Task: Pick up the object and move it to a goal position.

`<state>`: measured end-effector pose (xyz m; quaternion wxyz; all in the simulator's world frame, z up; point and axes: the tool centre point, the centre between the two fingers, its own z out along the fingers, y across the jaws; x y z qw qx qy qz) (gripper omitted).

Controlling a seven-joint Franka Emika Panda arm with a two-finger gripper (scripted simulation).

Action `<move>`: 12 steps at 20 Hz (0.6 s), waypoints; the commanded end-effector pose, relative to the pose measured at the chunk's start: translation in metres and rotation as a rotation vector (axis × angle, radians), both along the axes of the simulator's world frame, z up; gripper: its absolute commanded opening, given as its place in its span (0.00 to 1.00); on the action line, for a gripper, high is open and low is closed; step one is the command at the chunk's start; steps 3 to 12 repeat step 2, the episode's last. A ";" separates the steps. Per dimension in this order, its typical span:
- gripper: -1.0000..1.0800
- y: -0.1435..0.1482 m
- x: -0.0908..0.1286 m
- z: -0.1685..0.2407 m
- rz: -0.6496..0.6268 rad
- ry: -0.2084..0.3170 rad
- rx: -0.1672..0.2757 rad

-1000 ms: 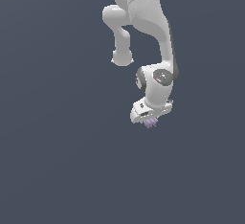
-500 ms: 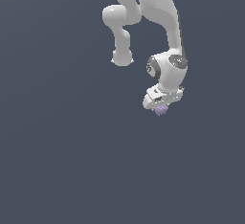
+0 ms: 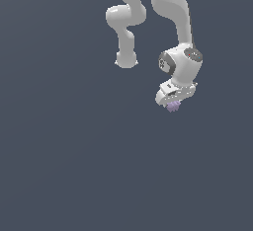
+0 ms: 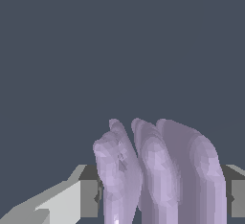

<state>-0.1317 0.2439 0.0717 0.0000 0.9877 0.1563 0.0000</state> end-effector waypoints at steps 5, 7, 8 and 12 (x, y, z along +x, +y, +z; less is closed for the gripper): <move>0.00 0.004 -0.003 0.001 -0.002 0.000 0.000; 0.00 0.004 -0.003 0.001 -0.002 0.000 0.000; 0.00 0.004 -0.003 0.001 -0.002 0.000 0.000; 0.00 0.004 -0.003 0.001 -0.002 0.000 0.000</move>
